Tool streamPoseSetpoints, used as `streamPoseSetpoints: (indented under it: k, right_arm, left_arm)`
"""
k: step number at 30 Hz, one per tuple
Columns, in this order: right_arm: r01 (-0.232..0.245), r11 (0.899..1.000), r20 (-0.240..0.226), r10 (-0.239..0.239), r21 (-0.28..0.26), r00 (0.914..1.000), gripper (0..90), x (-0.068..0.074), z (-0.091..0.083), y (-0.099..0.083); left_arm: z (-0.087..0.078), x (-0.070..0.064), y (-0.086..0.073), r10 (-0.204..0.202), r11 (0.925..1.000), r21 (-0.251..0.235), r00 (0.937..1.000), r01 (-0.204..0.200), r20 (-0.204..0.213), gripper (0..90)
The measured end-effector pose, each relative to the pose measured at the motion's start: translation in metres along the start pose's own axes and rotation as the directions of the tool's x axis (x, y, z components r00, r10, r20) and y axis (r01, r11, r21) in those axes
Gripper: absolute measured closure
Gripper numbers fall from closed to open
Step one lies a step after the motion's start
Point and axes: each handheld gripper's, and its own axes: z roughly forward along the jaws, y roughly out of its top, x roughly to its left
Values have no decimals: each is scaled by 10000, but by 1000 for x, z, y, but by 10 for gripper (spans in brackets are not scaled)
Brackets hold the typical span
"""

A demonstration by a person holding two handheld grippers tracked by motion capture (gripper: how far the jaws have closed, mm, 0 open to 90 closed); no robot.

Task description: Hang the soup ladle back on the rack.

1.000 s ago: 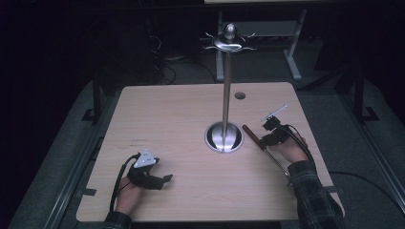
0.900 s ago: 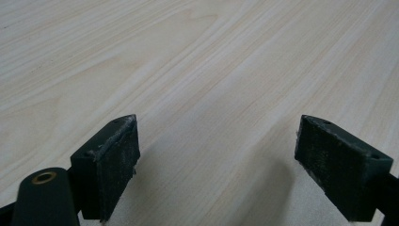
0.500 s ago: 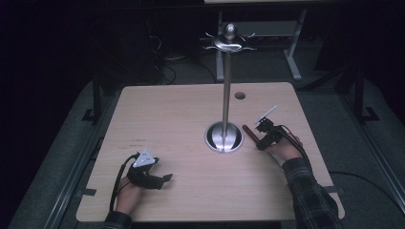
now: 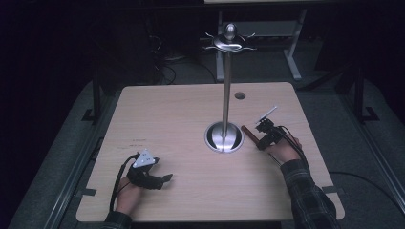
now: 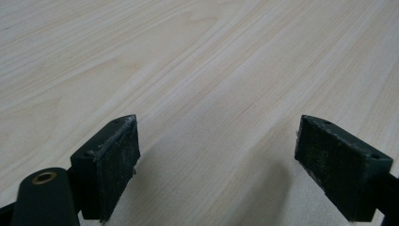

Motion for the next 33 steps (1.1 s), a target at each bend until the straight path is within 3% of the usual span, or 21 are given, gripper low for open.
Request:
streamPoseSetpoints:
  k: [4,9,11,14,17,26,33]
  right_arm:
    - [-161,9998,20,161,-106,9999,737,-1,-1,-1]
    - [-446,9966,4,447,-691,9990,737,-6,-11,-5]
    - [-356,9951,-53,353,-928,9994,738,-6,-17,-7]
    - [-434,9880,-149,417,-1481,9990,738,-6,-28,-11]
    - [-371,9780,-107,357,-2052,9993,738,-6,-39,-15]
    - [-451,9259,-385,330,-3751,9987,739,-6,-65,-30]
    - [-392,8919,-530,171,-4506,9984,740,-1,-77,-40]
  left_arm:
    - [0,0,0,57,10000,-15,10000,-57,-15,140]
    - [0,0,0,65,10000,-19,10000,-65,-5,140]
    - [1,-1,0,81,10000,-31,10000,-81,2,140]
    - [0,0,0,135,9999,52,9999,-135,-31,140]
    - [0,0,0,141,9999,70,9999,-141,-20,140]
    - [0,0,0,125,9999,-2,9999,-125,-19,140]
    - [1,-1,0,57,10000,-27,10000,-57,5,140]
